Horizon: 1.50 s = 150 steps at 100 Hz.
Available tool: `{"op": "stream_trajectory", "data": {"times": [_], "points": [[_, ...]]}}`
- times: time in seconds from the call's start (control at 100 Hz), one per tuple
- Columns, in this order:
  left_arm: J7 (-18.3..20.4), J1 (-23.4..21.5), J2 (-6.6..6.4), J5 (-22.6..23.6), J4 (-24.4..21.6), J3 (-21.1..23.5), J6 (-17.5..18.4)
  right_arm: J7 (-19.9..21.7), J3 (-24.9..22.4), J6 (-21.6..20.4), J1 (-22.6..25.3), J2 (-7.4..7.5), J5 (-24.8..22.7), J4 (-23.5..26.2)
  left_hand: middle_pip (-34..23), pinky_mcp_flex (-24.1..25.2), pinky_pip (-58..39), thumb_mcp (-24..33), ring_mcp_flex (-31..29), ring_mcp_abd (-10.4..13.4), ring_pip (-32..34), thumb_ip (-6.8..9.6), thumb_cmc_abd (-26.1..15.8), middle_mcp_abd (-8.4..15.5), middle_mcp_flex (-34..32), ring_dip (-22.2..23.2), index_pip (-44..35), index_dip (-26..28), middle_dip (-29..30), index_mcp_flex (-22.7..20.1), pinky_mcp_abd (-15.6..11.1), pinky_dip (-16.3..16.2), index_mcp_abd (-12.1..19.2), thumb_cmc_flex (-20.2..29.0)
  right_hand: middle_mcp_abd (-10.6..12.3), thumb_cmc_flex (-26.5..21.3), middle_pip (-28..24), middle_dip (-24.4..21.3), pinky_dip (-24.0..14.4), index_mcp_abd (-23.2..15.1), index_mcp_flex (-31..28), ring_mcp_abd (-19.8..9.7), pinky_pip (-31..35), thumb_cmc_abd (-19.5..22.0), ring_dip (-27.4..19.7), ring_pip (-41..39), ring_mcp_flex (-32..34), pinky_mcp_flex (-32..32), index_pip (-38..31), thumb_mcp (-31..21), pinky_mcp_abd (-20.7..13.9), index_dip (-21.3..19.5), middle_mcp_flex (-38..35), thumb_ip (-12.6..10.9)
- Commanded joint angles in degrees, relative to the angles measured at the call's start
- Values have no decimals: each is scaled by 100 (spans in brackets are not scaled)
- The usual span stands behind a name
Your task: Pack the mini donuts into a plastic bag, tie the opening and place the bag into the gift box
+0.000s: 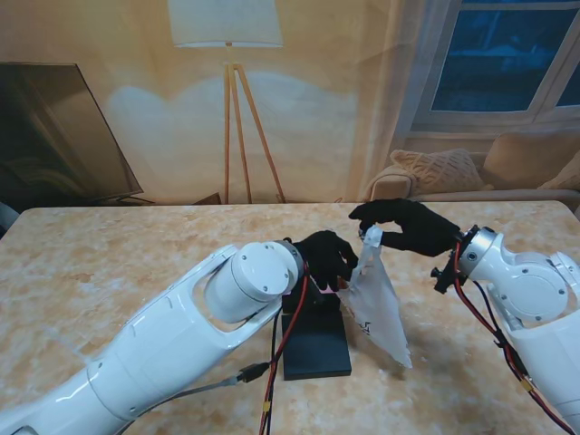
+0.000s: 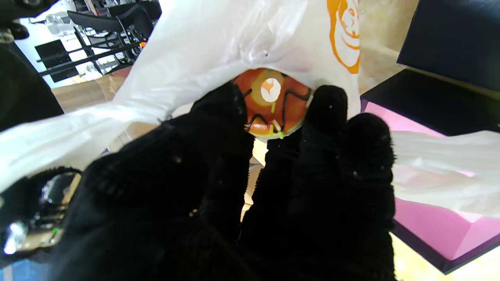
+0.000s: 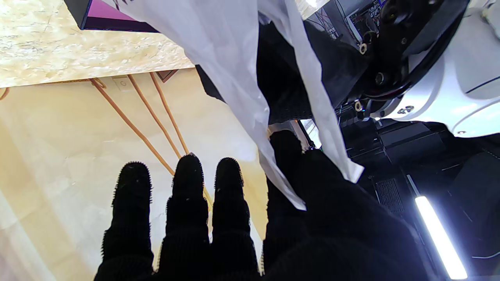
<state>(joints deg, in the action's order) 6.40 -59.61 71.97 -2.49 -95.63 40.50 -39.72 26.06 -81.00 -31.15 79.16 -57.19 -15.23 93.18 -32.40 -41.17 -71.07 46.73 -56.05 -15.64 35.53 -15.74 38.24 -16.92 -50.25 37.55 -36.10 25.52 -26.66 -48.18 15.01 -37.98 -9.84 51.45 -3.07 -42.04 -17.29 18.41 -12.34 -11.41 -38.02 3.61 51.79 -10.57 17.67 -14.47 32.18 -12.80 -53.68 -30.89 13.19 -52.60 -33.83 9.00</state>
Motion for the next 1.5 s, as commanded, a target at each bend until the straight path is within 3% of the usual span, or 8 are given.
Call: {"op": "stream_trajectory", "data": {"times": [0.0,0.21,0.43,0.72,0.98,1.18,1.35,1.49], "points": [[36,-57,33,-56,-114,67,-74,56,4,-47,58,-29,-42,35,-39,2,-24,-276,138,-315,-92,117,-254,-55,119,-135,31,132,62,86,-146,121,-172,-11,116,-732,-21,67,22,-1895,-77,-102,-18,139,-19,-9,39,-14,-50,-573,-126,-132,-125,-244],[1,-121,43,-247,-181,243,-265,49,-23,-10,81,-33,-64,66,72,306,51,-367,339,-476,-207,238,-822,-176,144,-332,336,217,129,82,133,144,-307,-595,126,-735,-38,80,21,-1876,-84,-106,-18,131,-13,-22,61,-8,-53,-590,-132,-127,-165,-242],[1,-122,38,-264,-177,278,-259,45,-29,-2,79,-34,-77,62,222,528,109,-127,497,-583,-256,269,-916,-162,145,-392,527,297,262,17,265,154,-310,-993,124,-737,-42,91,12,-1853,-89,-105,3,131,-7,-28,74,-48,-60,-605,-127,-124,-180,-243],[52,-177,0,-334,-301,361,-309,28,-53,-33,109,-34,-82,70,478,869,193,-332,835,-523,-318,447,-1547,-223,610,-378,867,286,449,208,121,130,-329,-1147,146,-735,-53,105,17,-1839,-97,-111,-9,128,0,-38,105,-50,-68,-614,-131,-124,-219,-242],[2,-310,-10,-462,-442,534,-347,36,-75,-77,121,-26,-86,90,320,914,100,-1224,850,-317,-362,595,-2190,-262,931,-440,1076,509,350,445,-5,19,-384,-673,146,-730,-47,109,8,-1848,-99,-114,12,123,5,-42,109,-77,-67,-619,-99,-130,-216,-240],[15,-350,-24,-514,-505,594,-394,41,-56,-27,108,-31,-91,78,71,873,149,-1423,835,-407,-376,698,-2359,-330,1159,-534,893,721,-5,787,54,82,-498,-678,156,-728,-54,117,2,-1849,-97,-107,22,120,10,-46,117,-64,-63,-626,-105,-132,-238,-241],[2,-371,-19,-565,-521,623,-400,27,-48,-30,107,-34,-102,64,165,1046,234,-1135,999,-538,-298,847,-2294,-334,1217,-482,955,562,-103,789,95,98,-540,-956,158,-728,-56,122,0,-1845,-103,-107,27,122,15,-51,132,-73,-65,-632,-106,-136,-246,-242],[75,-360,-66,-542,-520,655,-310,15,-67,-43,116,-35,-99,76,211,1278,246,-1118,1140,-547,-163,786,-2201,-309,1185,-321,934,547,-76,731,102,40,-504,-918,152,-727,-77,136,-2,-1836,-102,-113,32,128,22,-62,151,-92,-68,-632,-121,-139,-280,-242]]}}
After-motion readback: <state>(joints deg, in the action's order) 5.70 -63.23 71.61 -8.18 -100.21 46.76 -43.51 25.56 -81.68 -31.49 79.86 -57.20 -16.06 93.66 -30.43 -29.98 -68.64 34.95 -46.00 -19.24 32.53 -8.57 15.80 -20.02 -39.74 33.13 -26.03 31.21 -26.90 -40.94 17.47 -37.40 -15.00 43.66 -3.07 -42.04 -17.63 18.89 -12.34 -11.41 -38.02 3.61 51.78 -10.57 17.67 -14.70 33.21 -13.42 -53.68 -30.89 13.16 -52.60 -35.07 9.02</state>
